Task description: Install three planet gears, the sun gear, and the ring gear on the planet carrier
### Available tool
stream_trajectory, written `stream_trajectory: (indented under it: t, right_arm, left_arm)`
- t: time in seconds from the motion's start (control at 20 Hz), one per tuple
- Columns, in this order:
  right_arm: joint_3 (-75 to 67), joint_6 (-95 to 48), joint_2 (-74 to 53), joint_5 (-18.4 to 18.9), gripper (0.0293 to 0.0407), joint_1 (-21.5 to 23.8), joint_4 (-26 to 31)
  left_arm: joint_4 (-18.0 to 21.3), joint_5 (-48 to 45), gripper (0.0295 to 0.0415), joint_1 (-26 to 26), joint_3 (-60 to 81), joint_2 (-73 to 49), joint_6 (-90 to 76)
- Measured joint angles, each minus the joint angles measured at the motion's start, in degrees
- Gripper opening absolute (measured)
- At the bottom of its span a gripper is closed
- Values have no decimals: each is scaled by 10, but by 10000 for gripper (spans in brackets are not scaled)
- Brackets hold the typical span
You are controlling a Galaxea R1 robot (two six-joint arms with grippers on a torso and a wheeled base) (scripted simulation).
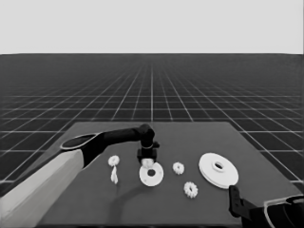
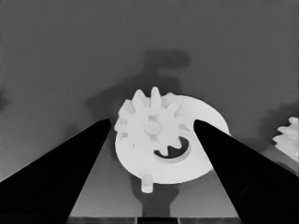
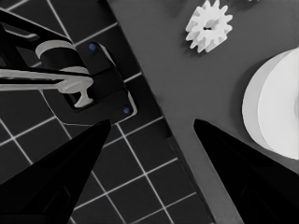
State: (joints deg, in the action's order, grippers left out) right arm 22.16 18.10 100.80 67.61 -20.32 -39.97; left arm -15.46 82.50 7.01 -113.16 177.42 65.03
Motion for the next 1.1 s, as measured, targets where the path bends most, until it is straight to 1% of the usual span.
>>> stream_trajectory:
  t: [0.1,0.15,0.2,0.3,0.6,0.65,0.7,0.75,0.9,1.1]
  right_arm:
    - [0,0,0,0,385,0,0]
    - [0,0,0,0,385,0,0]
    - [0,0,0,0,385,0,0]
    - [0,0,0,0,385,0,0]
    - [0,0,0,0,385,0,0]
    - [0,0,0,0,385,0,0]
    - [0,0,0,0,385,0,0]
    - [0,0,0,0,385,0,0]
    - [0,0,0,0,385,0,0]
    - [0,0,0,0,385,0,0]
  left_arm:
    - [0,0,385,0,0,0,0]
    - [26,21,385,-28,40,-14,22]
    - [44,30,385,-52,56,-19,31]
    - [62,38,385,-73,66,-22,36]
    - [72,41,385,-82,69,-22,38]
    - [75,37,385,-84,173,-119,11]
    - [79,32,385,-85,198,-206,-30]
    - [82,28,385,-86,191,-247,-68]
    - [87,21,385,-86,165,-279,-121]
    - [89,20,385,-86,157,-283,-134]
